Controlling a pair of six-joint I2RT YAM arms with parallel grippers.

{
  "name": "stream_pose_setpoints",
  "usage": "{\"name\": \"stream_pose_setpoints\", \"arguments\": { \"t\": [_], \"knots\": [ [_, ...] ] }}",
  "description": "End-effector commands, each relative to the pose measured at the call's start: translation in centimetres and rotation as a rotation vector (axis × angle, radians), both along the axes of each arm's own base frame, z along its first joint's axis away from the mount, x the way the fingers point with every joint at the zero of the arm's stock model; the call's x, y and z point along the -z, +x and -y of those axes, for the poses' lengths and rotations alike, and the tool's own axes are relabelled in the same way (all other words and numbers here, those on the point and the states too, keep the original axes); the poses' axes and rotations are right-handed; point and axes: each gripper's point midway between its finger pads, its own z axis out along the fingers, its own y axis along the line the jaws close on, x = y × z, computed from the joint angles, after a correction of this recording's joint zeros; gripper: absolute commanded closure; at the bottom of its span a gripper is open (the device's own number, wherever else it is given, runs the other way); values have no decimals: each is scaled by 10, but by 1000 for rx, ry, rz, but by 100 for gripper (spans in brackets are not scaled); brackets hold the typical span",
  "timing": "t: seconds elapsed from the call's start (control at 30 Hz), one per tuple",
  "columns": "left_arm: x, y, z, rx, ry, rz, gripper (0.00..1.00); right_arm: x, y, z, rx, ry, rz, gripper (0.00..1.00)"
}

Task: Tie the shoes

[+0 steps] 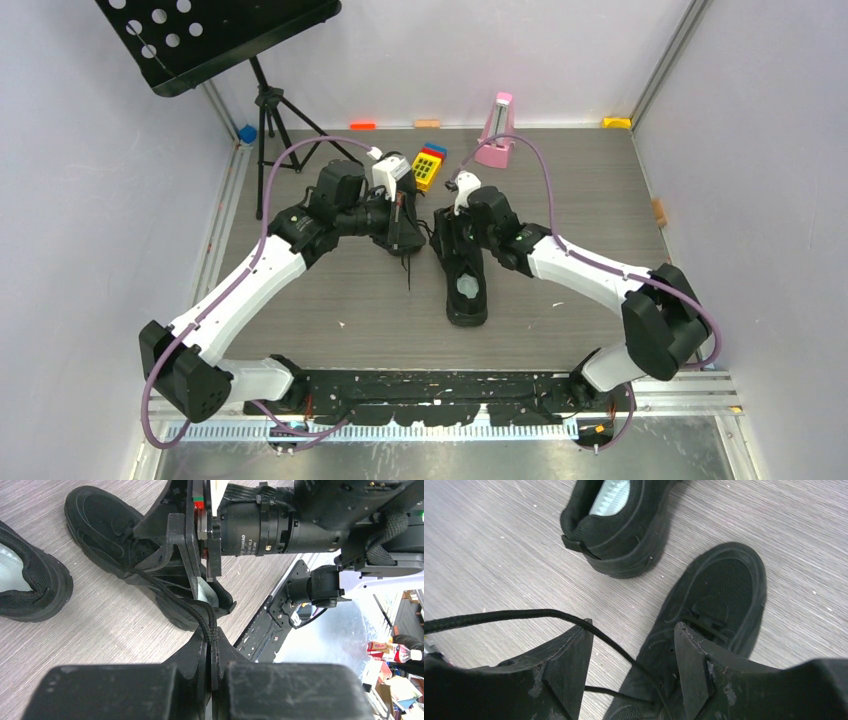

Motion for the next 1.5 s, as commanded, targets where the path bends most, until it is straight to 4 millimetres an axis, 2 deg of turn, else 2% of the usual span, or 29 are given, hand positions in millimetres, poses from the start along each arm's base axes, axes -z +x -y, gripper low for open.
{"name": "stream_pose_setpoints", "arguments": {
  "t": [0.0, 0.1, 0.2, 0.23, 0.3, 0.37, 0.47, 0.57, 0.73, 0.77, 0.8, 0.87, 0.9, 0.93, 1.1, 1.17, 1.33, 1.47],
  "knots": [
    [-8, 2, 0, 7, -7, 41, 100, -46, 10, -35, -116, 183, 70, 38],
    [-5, 3, -4, -4, 10, 45, 100, -59, 9, -42, -154, 254, 68, 48],
    [-2, 4, -7, -15, 28, 52, 100, -69, 10, -44, -160, 303, 67, 73],
    [-2, 4, -8, -19, 33, 52, 100, -71, 12, -42, -143, 307, 71, 77],
    [1, 4, -9, -24, 41, 50, 98, -76, 15, -35, -106, 307, 80, 76],
    [5, 4, -11, -28, 53, 46, 95, -81, 20, -24, -40, 305, 98, 79],
    [19, 7, -14, -50, 92, 27, 89, -92, 25, 2, 93, 293, 134, 98],
    [36, 12, -19, -78, 139, 0, 84, -97, 25, 41, 290, 266, 158, 100],
    [63, 19, -22, -107, 203, -45, 76, -81, 5, 123, 667, 213, 126, 99],
    [69, 19, -24, -114, 219, -55, 76, -79, -2, 137, 742, 227, 112, 95],
    [77, 21, -27, -131, 242, -64, 75, -66, -10, 153, 812, 200, 93, 90],
    [86, 22, -33, -158, 276, -74, 73, -58, -19, 168, 893, 220, 78, 82],
    [92, 23, -38, -180, 299, -79, 71, -50, -23, 174, 932, 224, 63, 68],
    [101, 23, -45, -208, 329, -87, 71, -41, -28, 180, 964, 222, 48, 64],
    [125, 14, -61, -247, 392, -109, 68, -17, -40, 201, 1094, 174, -20, 59],
    [137, 9, -69, -267, 439, -118, 64, -11, -45, 206, 1124, 132, -55, 44],
    [162, 5, -84, -306, 559, -108, 54, -6, -46, 186, 931, 29, -115, 41],
    [168, 14, -89, -326, 645, -46, 47, -12, -50, 180, 856, 21, -125, 40]
  ]
}}
